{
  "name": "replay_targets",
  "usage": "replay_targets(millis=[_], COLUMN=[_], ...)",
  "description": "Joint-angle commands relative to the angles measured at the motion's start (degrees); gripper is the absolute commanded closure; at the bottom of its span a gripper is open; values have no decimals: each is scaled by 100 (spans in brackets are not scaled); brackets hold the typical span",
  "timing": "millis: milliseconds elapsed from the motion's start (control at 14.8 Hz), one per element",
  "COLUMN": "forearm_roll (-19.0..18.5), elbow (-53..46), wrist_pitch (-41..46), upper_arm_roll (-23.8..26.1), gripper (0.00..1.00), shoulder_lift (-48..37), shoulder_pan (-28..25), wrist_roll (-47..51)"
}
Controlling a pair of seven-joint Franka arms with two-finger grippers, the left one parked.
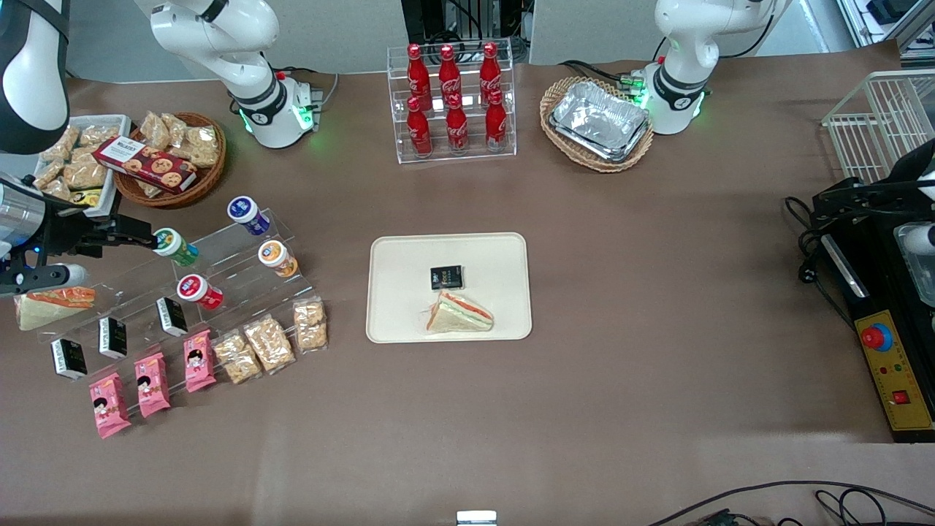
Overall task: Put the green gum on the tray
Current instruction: 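Move the right gripper toward the green-lidded tub on the acrylic rack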
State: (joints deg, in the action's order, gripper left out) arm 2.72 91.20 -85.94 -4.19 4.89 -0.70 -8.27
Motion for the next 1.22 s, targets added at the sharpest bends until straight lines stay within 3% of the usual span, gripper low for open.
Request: replay_targets(millis=[0, 610, 881, 1153], forearm_roll=[-18, 9, -88, -237], elbow=[-190, 116, 994, 2409], wrist_pitch=[130, 341, -79, -1062], upper_arm_roll=[-3, 23, 41, 15], gripper=[0, 0, 0, 0], shoulder_lift=[91, -101, -681, -1569], shoulder_pan=[8, -18, -27, 34], wrist_roll=[-43, -79, -87, -428])
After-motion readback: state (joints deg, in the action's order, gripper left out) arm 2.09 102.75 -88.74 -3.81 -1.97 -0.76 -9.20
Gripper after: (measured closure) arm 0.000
